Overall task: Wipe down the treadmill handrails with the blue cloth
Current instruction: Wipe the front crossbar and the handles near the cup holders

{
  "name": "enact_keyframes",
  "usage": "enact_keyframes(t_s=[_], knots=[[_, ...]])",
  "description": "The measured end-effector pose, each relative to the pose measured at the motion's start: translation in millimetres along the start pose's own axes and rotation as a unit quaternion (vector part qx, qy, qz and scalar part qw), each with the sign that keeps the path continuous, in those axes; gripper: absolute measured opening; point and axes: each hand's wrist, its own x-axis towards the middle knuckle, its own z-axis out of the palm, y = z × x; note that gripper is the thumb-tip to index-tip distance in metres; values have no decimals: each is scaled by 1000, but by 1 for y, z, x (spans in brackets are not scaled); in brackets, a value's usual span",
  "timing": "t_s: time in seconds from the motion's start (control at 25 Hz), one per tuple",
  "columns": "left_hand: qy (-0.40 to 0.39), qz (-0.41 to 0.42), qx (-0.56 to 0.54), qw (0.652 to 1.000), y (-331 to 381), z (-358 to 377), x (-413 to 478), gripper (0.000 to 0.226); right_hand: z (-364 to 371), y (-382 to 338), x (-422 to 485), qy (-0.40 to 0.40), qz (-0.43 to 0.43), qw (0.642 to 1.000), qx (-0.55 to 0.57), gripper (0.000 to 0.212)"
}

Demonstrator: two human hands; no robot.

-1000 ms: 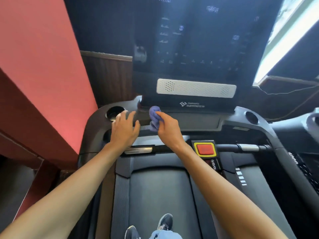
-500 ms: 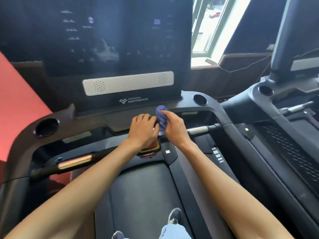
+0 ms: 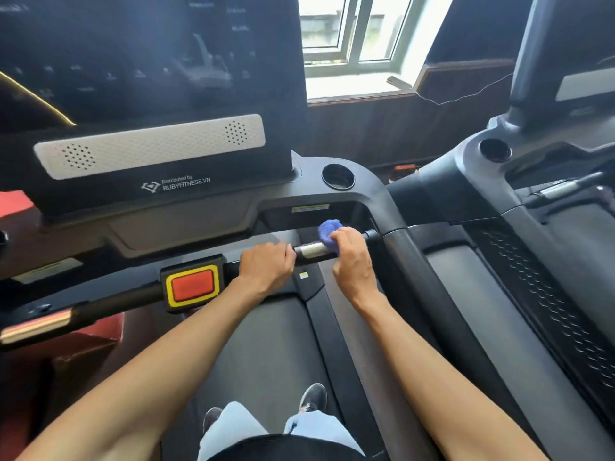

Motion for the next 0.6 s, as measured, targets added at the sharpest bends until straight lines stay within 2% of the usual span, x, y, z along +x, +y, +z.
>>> enact_keyframes(t_s=[0.08,0.12,0.24,0.32,0.44,0.52,0.6], knots=[[26,21,21,999,-3,5,3,41,-3,15,1,24,30,999,8,27],[45,34,31,998,-5,6,2,43,-4,19,-1,29,37,999,9,30],[81,60,34,994,-6,6,1,48,8,15,-8,2,29,999,-29,70],[105,80,42,990,-9,12,-1,47,23,1,-12,-23,6,998,-55,79],[140,113,53,982,-18,19,0,41,47,-31,-14,-33,-26,999,-34,63],[143,105,39,983,-18,19,1,42,54,-45,-19,-35,-53,997,-34,57],[143,93,18,985,-15,17,-1,44,43,-29,-14,-35,-81,995,-51,48]])
